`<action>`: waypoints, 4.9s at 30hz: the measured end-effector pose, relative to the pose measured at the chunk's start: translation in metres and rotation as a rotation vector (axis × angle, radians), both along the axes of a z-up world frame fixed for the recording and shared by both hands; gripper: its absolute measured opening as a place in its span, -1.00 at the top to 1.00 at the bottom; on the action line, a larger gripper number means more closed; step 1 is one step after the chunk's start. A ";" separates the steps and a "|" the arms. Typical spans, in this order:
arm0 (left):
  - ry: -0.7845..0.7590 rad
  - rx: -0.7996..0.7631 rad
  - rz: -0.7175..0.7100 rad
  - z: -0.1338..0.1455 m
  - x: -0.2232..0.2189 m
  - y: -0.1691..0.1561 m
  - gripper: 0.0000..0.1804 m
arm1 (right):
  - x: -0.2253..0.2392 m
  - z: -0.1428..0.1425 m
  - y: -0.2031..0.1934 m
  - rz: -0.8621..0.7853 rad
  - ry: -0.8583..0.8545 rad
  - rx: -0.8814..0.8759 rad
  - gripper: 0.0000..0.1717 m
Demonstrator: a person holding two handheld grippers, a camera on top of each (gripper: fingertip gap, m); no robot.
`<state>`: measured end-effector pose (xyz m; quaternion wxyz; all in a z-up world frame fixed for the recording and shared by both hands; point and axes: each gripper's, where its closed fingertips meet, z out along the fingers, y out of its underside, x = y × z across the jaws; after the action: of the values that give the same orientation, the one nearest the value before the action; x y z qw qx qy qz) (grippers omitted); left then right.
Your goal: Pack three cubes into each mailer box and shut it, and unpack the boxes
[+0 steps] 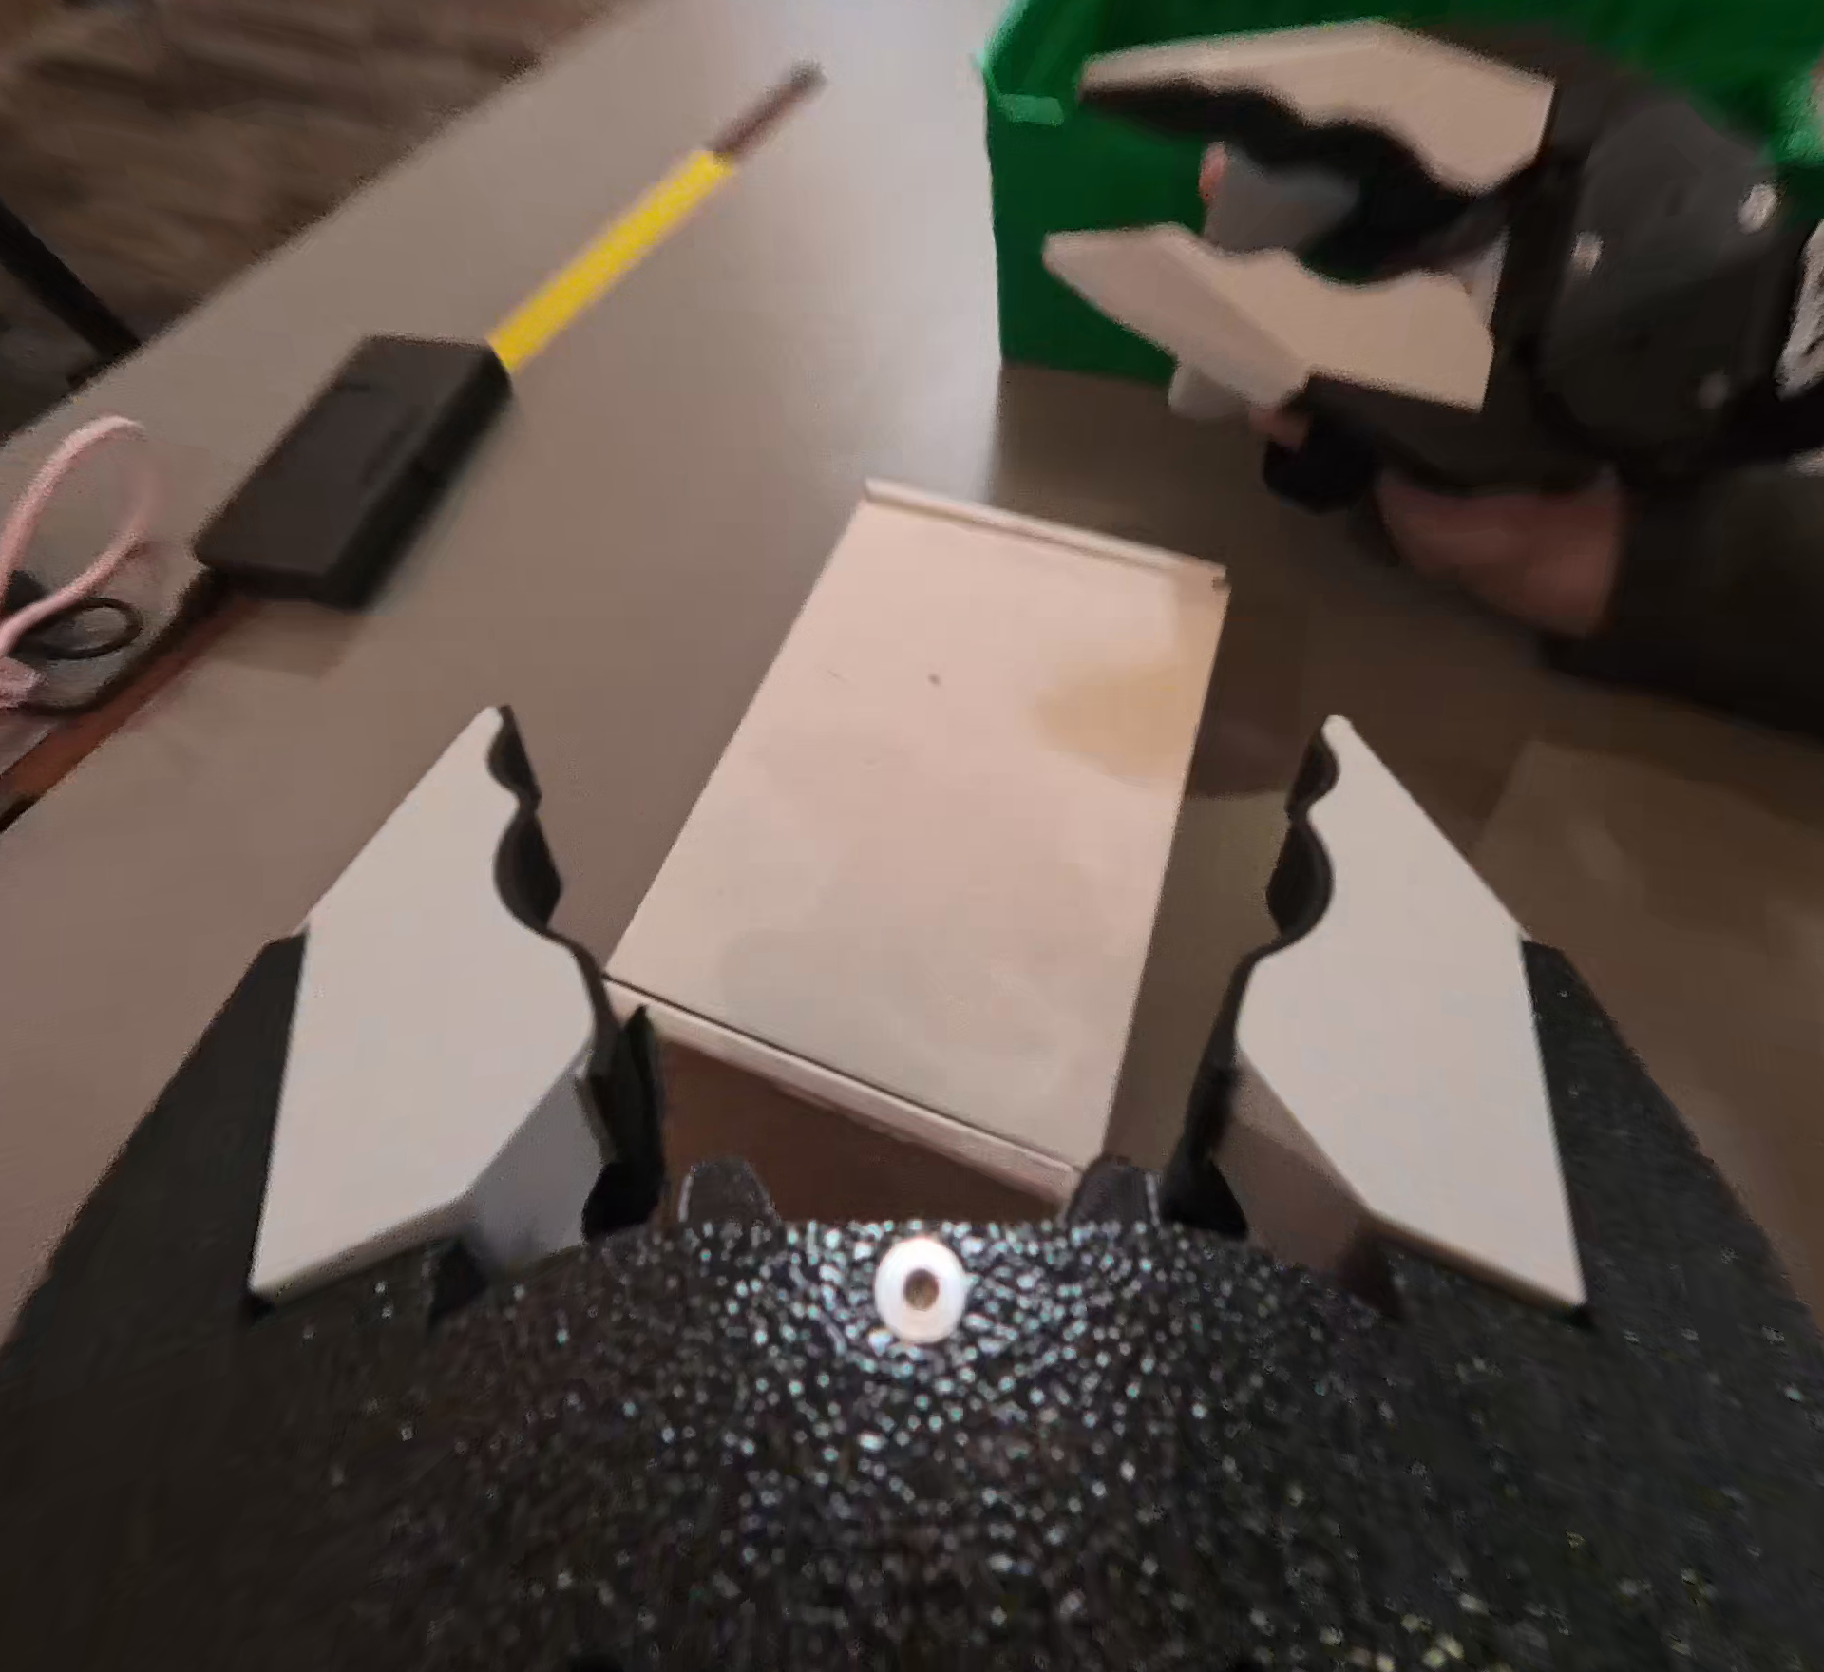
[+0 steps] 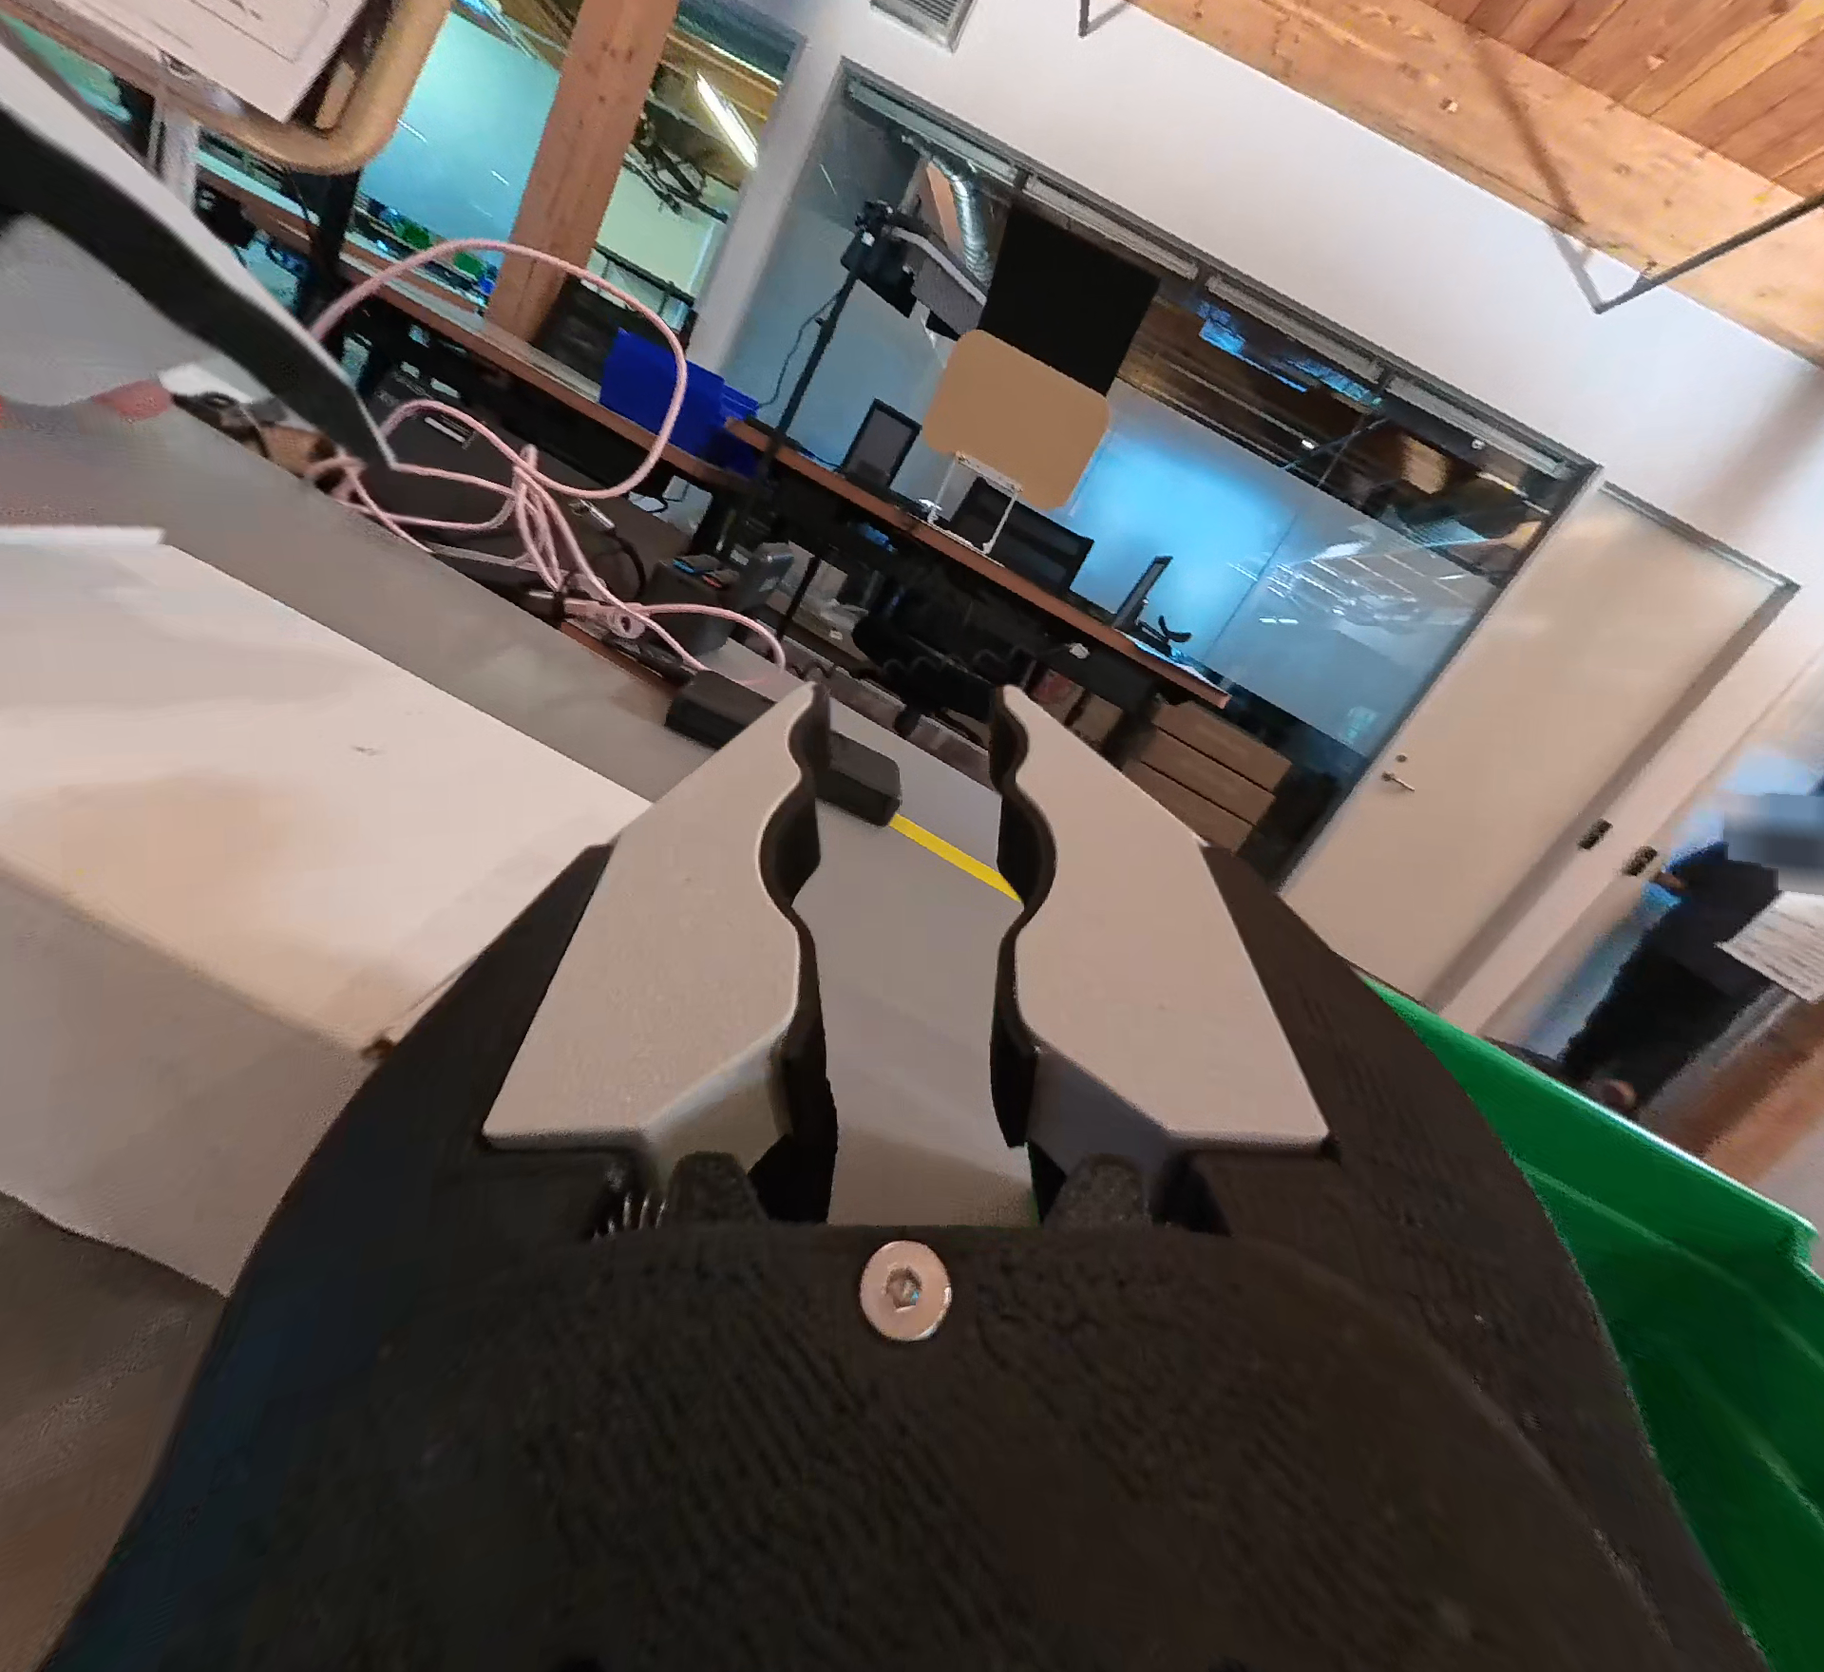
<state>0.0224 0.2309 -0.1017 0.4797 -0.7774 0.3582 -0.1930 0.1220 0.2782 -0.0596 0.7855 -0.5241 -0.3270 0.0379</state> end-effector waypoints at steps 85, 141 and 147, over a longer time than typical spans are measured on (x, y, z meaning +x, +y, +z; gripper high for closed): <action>0.241 0.765 -0.172 -0.013 -0.001 -0.054 0.19 | -0.057 -0.040 -0.126 0.620 -0.637 0.026 0.26; 0.337 0.470 -0.038 -0.031 -0.008 -0.034 0.28 | -0.060 -0.011 -0.114 0.155 -0.868 0.521 1.00; 0.540 0.694 -0.043 -0.026 -0.013 -0.031 0.28 | -0.054 0.010 -0.119 0.157 -0.731 0.490 0.97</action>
<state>0.0096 0.1994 -0.1281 0.5977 -0.5851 0.5302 0.1391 0.0677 0.1590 -0.0493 0.7140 -0.2753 -0.6212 -0.1690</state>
